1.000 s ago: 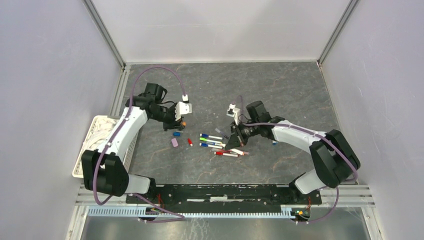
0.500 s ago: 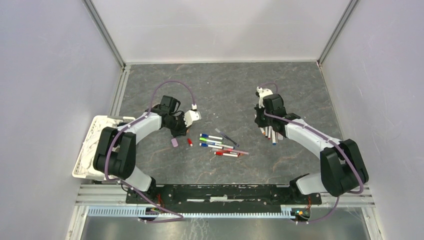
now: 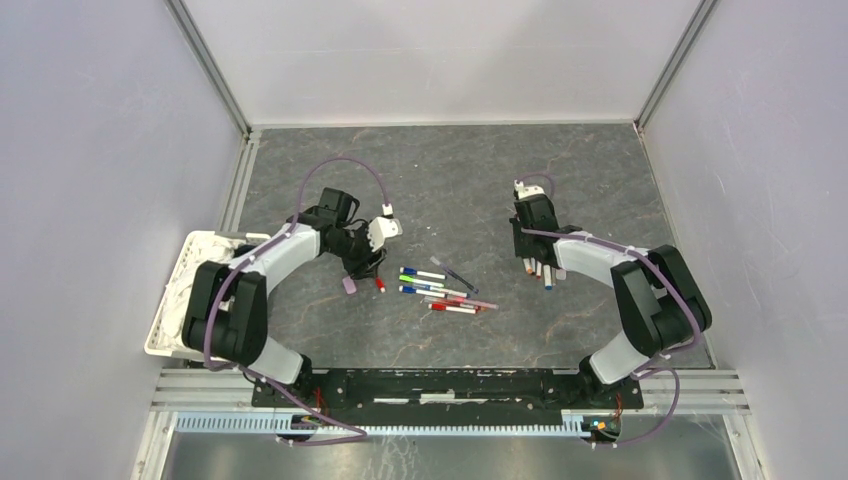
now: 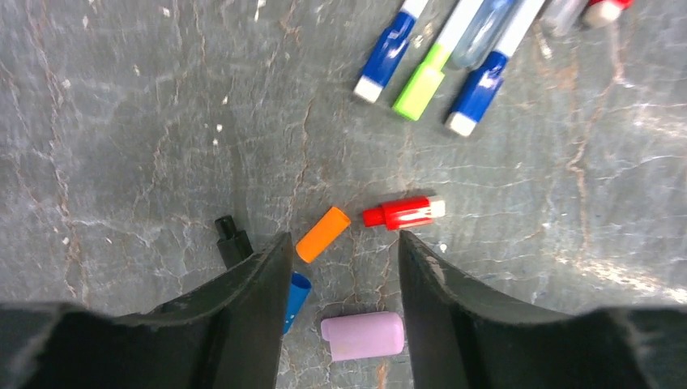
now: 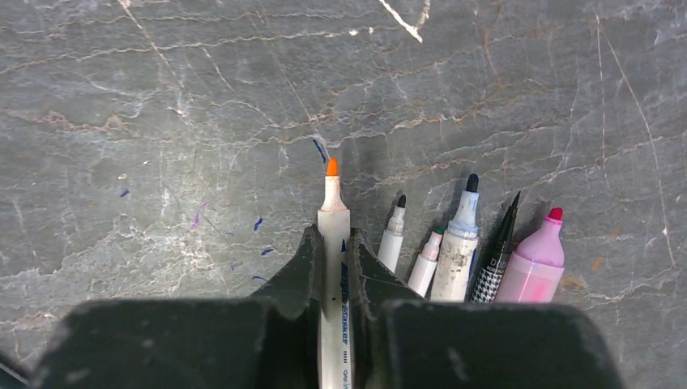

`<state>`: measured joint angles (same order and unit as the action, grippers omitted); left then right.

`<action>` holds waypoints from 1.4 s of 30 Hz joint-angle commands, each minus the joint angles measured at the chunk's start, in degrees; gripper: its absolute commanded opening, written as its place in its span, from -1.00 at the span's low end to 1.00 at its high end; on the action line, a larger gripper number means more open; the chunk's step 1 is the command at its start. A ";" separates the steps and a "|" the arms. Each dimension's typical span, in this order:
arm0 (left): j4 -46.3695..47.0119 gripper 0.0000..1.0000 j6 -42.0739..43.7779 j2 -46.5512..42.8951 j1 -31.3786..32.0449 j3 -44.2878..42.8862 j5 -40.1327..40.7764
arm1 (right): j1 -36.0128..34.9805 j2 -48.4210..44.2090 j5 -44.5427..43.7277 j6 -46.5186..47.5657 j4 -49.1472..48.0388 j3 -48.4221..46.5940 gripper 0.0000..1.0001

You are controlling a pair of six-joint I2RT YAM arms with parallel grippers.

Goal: Open the pen caps

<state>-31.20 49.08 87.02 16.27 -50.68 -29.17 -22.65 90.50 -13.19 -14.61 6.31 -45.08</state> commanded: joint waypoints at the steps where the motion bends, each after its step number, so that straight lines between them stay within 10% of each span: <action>1: -5.50 0.35 -0.95 -4.12 0.29 -5.34 -5.17 | 0.07 1.08 -3.43 -1.25 -1.96 0.51 -0.72; 13: -14.00 0.93 -10.64 -14.65 -1.65 -22.31 -1.59 | 0.05 -1.50 -2.96 -2.26 -1.56 2.49 -0.23; 23: -7.12 1.00 -18.35 -21.76 -2.82 -21.00 6.79 | -10.28 -9.30 6.59 6.66 -5.77 1.54 0.00; 42: -18.19 1.00 -14.88 -19.69 -2.76 -20.10 -4.57 | -20.43 10.13 16.93 14.17 2.14 -11.07 -0.31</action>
<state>-48.36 34.50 68.10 13.58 -70.30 -30.79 -42.94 100.40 4.08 -1.34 8.67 -56.16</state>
